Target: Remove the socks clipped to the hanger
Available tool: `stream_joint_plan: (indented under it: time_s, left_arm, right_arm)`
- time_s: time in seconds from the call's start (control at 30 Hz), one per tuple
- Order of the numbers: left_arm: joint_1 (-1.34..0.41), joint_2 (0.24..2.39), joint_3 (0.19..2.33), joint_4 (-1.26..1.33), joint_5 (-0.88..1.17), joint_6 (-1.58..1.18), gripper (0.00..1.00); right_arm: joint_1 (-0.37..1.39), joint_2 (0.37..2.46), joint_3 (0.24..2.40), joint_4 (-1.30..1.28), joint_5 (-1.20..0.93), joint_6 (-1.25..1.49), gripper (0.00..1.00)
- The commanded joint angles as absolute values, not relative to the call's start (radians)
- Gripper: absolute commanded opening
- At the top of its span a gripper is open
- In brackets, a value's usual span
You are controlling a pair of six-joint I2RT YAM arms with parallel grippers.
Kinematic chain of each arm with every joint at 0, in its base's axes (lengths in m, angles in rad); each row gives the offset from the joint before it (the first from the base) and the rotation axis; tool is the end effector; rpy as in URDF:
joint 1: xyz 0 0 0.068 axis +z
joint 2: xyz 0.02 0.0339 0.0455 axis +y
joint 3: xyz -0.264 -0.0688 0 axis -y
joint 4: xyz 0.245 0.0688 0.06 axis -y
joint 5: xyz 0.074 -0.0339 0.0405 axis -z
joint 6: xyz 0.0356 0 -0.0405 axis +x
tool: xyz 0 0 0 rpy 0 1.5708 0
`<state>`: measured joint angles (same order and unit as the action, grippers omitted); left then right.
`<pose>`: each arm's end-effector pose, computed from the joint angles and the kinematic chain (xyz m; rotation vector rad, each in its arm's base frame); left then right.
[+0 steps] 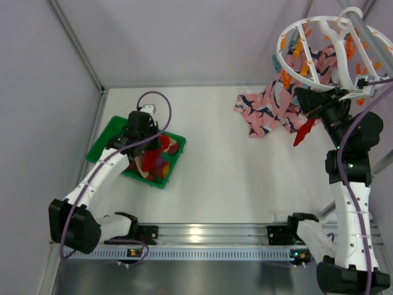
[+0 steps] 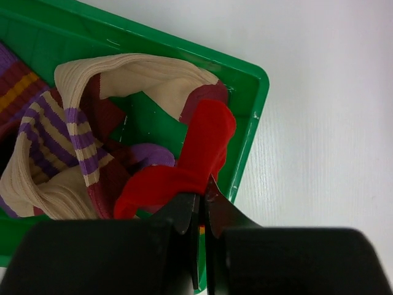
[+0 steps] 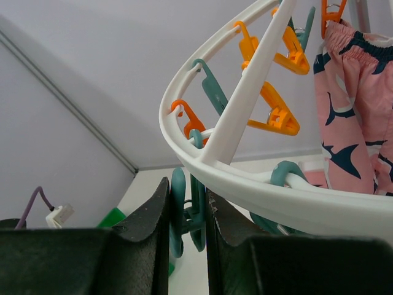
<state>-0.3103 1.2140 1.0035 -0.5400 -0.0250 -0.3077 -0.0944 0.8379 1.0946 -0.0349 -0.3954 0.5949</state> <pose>0.2479 -0.0786 0.2936 -0.0097 2.3379 -0.2813 0.1699 -0.0023 0.4535 0.1386 1.3930 0.6841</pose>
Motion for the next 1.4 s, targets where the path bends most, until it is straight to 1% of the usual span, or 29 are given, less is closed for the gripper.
stream_joint_plan:
  time_s: [0.0,0.03,0.07,0.1,0.13,0.17,0.2,0.3,0.37,0.4,0.47,0.57,0.6,0.7,0.73,0.77,0.8,0.83,0.93,1.07,1.13,1.17,1.3,1.37]
  left_arm:
    - [-0.298,1.226,1.014,-0.538,-0.075,-0.302,0.00]
    - [-0.298,1.224,1.008,-0.540,-0.083,-0.310,0.06]
    - [-0.295,1.224,1.002,-0.538,-0.090,-0.317,0.21]
    - [-0.295,1.207,0.990,-0.538,-0.121,-0.339,0.54]
    - [-0.295,1.195,0.985,-0.538,-0.135,-0.347,0.67]
    - [-0.293,1.177,0.979,-0.538,-0.150,-0.357,0.91]
    - [-0.295,1.140,0.971,-0.537,-0.169,-0.376,0.98]
    - [-0.295,1.083,0.989,-0.532,-0.173,-0.387,0.98]
    - [-0.295,1.068,1.008,-0.526,-0.118,-0.388,0.98]
    - [-0.295,1.063,1.021,-0.509,-0.082,-0.390,0.98]
    - [-0.296,1.066,1.034,-0.483,0.055,-0.406,0.98]
    - [-0.330,1.074,1.023,-0.355,0.208,-0.439,0.98]
    - [-0.353,1.077,1.019,-0.312,0.219,-0.437,0.98]
    - [-0.524,1.092,0.997,-0.137,0.193,-0.390,0.98]
    - [-0.617,1.100,0.986,-0.014,0.193,-0.385,0.98]
    - [-0.652,1.110,0.959,0.068,0.202,-0.387,0.98]
    - [-0.682,1.138,0.939,0.145,0.251,-0.409,0.98]
    - [-0.727,1.159,0.925,0.311,0.270,-0.422,0.98]
    - [-0.808,1.297,0.965,0.435,0.281,-0.425,0.98]
    - [-0.943,1.545,1.179,0.448,0.203,-0.269,0.98]
    - [-1.006,1.621,1.244,0.454,0.169,-0.230,0.98]
    - [-1.021,1.694,1.312,0.454,0.169,-0.215,0.98]
    - [-1.052,1.833,1.449,0.454,0.202,-0.255,0.98]
    - [-1.066,1.886,1.503,0.454,0.181,-0.270,0.98]
  right_arm:
    - [-0.104,0.828,1.124,-0.066,-0.436,0.588,0.00]
    - [-0.104,0.828,1.124,-0.069,-0.436,0.588,0.00]
    - [-0.104,0.828,1.124,-0.069,-0.436,0.588,0.00]
    - [-0.104,0.827,1.123,-0.071,-0.436,0.586,0.00]
    - [-0.104,0.827,1.120,-0.069,-0.436,0.587,0.00]
    - [-0.104,0.825,1.118,-0.069,-0.437,0.589,0.00]
    - [-0.104,0.825,1.118,-0.072,-0.437,0.594,0.00]
    - [-0.104,0.822,1.117,-0.074,-0.440,0.598,0.00]
    - [-0.104,0.819,1.121,-0.078,-0.442,0.601,0.00]
    - [-0.104,0.819,1.123,-0.078,-0.442,0.603,0.00]
    - [-0.104,0.818,1.131,-0.084,-0.440,0.606,0.00]
    - [-0.104,0.819,1.143,-0.104,-0.439,0.603,0.00]
    - [-0.104,0.819,1.146,-0.112,-0.439,0.601,0.00]
    - [-0.104,0.824,1.161,-0.146,-0.443,0.606,0.00]
    - [-0.104,0.827,1.172,-0.156,-0.445,0.607,0.00]
    - [-0.104,0.827,1.180,-0.169,-0.452,0.609,0.00]
    - [-0.104,0.825,1.184,-0.185,-0.453,0.615,0.00]
    - [-0.104,0.827,1.192,-0.193,-0.460,0.620,0.00]
    - [-0.104,0.827,1.204,-0.204,-0.486,0.644,0.00]
    - [-0.104,0.825,1.224,-0.232,-0.500,0.658,0.00]
    - [-0.104,0.825,1.241,-0.254,-0.499,0.652,0.00]
    - [-0.104,0.825,1.246,-0.262,-0.494,0.649,0.00]
    - [-0.104,0.819,1.266,-0.291,-0.495,0.635,0.00]
    - [-0.104,0.815,1.267,-0.298,-0.500,0.637,0.00]
